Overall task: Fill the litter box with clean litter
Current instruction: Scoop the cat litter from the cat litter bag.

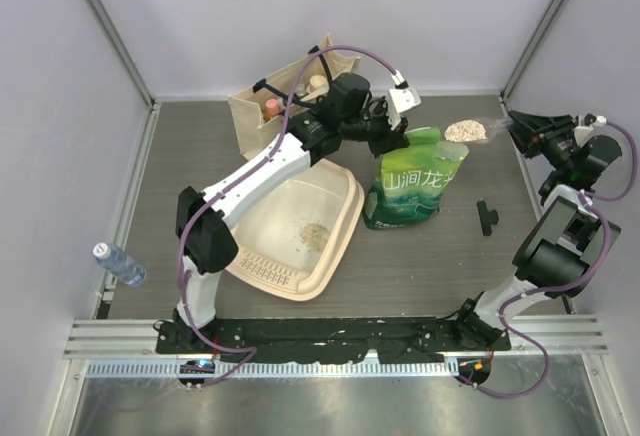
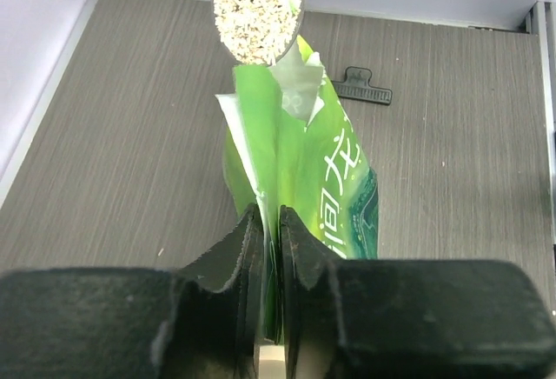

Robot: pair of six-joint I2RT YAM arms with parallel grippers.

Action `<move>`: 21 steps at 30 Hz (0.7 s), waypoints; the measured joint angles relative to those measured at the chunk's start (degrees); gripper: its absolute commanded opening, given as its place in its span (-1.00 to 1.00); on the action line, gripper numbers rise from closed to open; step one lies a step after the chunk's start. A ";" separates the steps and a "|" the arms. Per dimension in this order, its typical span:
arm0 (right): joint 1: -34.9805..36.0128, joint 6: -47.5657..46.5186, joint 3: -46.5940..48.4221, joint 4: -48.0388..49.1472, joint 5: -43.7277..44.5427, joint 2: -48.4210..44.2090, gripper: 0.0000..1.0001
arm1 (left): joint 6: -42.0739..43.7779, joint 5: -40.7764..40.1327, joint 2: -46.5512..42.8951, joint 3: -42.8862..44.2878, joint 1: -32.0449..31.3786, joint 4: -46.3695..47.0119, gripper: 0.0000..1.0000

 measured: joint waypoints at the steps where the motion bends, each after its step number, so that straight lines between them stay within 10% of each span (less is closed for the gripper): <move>1: 0.00 -0.04 0.07 -0.63 0.00 -0.15 -0.99 | 0.11 -0.04 -0.04 0.00 0.04 -0.04 -0.46; 10: 0.00 -0.48 2.21 -5.29 0.31 -0.66 -0.99 | 0.85 -0.57 -2.16 0.00 0.72 0.22 0.56; 21: 1.75 -1.51 9.62 -12.48 2.14 -0.66 -0.99 | 1.22 -3.98 -8.50 -3.87 1.57 2.08 0.70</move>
